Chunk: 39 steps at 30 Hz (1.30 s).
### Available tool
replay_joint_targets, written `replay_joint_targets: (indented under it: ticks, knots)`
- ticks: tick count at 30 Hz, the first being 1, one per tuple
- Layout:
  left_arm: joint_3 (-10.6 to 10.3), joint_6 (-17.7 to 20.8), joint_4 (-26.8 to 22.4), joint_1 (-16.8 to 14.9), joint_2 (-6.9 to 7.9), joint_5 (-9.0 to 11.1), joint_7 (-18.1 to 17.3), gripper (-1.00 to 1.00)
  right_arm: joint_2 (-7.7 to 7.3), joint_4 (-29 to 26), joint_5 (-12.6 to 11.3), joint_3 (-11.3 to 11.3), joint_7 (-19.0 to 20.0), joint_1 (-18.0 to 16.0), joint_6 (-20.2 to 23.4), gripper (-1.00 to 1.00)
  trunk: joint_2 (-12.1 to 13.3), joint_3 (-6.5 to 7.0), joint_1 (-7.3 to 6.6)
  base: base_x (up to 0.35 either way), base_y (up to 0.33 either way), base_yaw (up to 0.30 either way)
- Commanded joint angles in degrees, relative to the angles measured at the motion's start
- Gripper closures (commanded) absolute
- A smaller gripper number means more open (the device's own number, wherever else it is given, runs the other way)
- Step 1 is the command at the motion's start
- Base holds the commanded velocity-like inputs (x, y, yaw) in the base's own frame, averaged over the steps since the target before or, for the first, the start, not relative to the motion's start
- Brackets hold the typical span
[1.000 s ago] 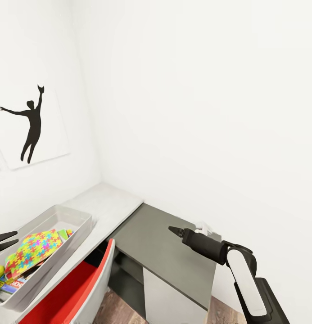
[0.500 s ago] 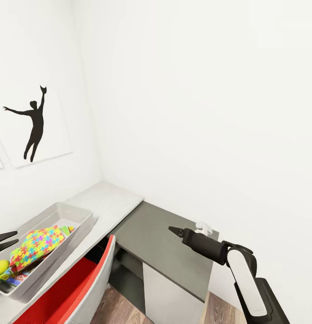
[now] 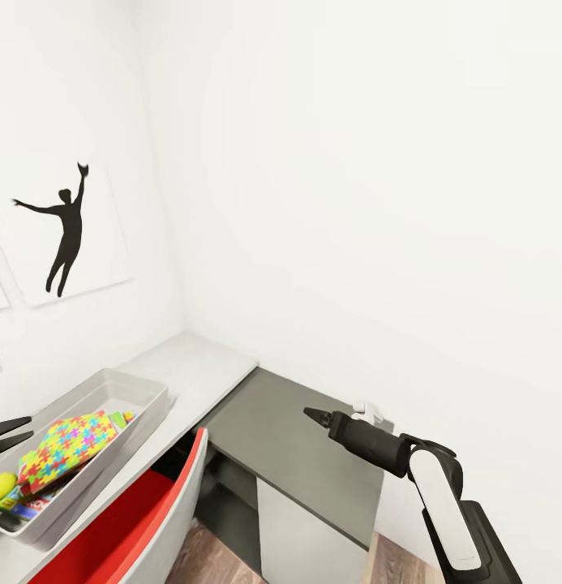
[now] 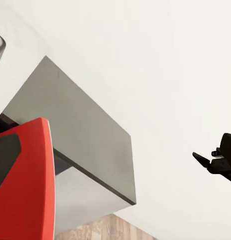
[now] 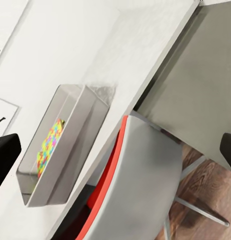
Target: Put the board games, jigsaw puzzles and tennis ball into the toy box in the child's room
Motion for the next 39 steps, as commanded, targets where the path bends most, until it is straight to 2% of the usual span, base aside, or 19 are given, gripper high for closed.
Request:
replay_joint_targets:
  ticks: [1, 39]
  knots:
    - [0.0, 0.6, 0.0, 0.0, -0.02, -0.1, -0.2, -1.0, 0.02, 0.0, 0.2, -0.1, 0.2, 0.0, 0.2, -1.0, 0.0, 0.07, 0.03, 0.0, 0.0, 0.062]
    - [0.0, 0.6, 0.0, 0.0, -0.08, 0.0, -0.2, -1.0, 0.02, 0.0, 0.0, -0.2, 0.3, 0.0, 0.3, -1.0, 0.0, 3.7, 0.03, 0.0, 0.0, 0.072]
